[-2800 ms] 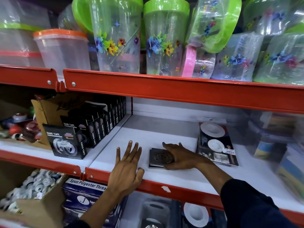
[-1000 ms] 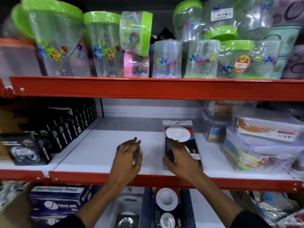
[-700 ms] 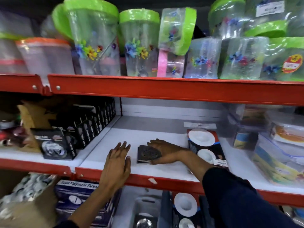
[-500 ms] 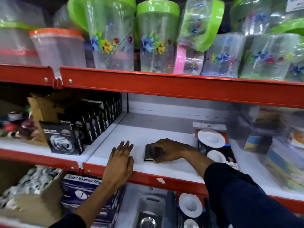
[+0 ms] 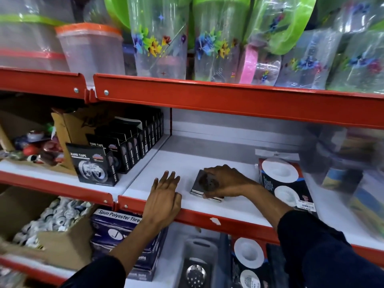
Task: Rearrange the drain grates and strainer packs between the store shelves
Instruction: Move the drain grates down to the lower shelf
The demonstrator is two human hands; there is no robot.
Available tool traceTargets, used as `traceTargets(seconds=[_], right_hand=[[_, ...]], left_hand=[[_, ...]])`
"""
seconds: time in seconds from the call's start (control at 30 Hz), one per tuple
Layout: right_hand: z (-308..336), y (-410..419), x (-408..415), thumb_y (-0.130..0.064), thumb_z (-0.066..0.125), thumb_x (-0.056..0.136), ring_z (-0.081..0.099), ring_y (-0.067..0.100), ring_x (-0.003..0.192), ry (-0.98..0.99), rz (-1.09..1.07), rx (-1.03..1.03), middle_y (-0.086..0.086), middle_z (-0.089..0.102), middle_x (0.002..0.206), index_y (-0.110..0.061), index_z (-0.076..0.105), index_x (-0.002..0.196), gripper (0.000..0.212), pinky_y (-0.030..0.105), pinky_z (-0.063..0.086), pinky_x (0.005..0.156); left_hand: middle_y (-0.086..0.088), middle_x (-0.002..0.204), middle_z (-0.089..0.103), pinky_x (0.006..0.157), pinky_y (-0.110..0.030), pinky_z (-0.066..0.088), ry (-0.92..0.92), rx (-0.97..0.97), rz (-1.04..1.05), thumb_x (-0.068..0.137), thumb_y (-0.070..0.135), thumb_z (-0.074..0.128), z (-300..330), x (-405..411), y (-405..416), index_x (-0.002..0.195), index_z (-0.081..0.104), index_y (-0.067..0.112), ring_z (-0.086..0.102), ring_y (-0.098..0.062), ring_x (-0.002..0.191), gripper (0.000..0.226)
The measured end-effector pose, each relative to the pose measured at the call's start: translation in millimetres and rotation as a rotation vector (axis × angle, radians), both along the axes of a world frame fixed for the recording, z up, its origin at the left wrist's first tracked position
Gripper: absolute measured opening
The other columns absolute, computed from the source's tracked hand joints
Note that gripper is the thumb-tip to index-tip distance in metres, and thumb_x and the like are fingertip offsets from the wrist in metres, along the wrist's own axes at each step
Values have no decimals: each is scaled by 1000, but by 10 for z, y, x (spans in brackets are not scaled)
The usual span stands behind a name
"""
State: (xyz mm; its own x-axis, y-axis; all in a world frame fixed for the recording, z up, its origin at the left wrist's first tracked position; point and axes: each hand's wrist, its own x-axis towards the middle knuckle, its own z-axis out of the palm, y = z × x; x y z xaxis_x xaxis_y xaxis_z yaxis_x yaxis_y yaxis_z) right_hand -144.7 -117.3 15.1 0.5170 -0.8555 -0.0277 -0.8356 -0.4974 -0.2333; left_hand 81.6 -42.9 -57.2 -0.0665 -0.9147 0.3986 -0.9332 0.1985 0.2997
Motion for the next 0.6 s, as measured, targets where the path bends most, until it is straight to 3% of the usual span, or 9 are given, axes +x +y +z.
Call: traceTargets(seconds=[0.2, 0.43, 0.6], right_hand=[[143, 867, -150, -81, 61, 66, 38, 12, 132, -101, 76, -257, -12, 41, 149, -39, 33, 145, 94, 37, 34, 111], [-621, 1570, -226, -80, 54, 72, 33, 16, 137, -18, 286, -357, -3, 36, 153, -33, 33, 147, 91, 31, 20, 115], [-1352, 1535, -94, -68, 54, 79, 40, 23, 134, 32, 437, -331, 5, 41, 150, -25, 41, 140, 75, 36, 37, 109]], left_hand=[[-9, 153, 44, 125, -43, 14, -52, -1, 9, 87, 34, 19, 18, -4, 35, 146, 38, 12, 29, -18, 148, 66], [-14, 152, 43, 124, -42, 19, -41, -17, 28, 87, 28, 28, -14, -37, 54, 144, 42, 8, 30, -25, 147, 62], [-15, 151, 44, 124, -44, 22, -39, -9, 35, 85, 31, 22, -21, -42, 53, 143, 43, 7, 28, -26, 148, 66]])
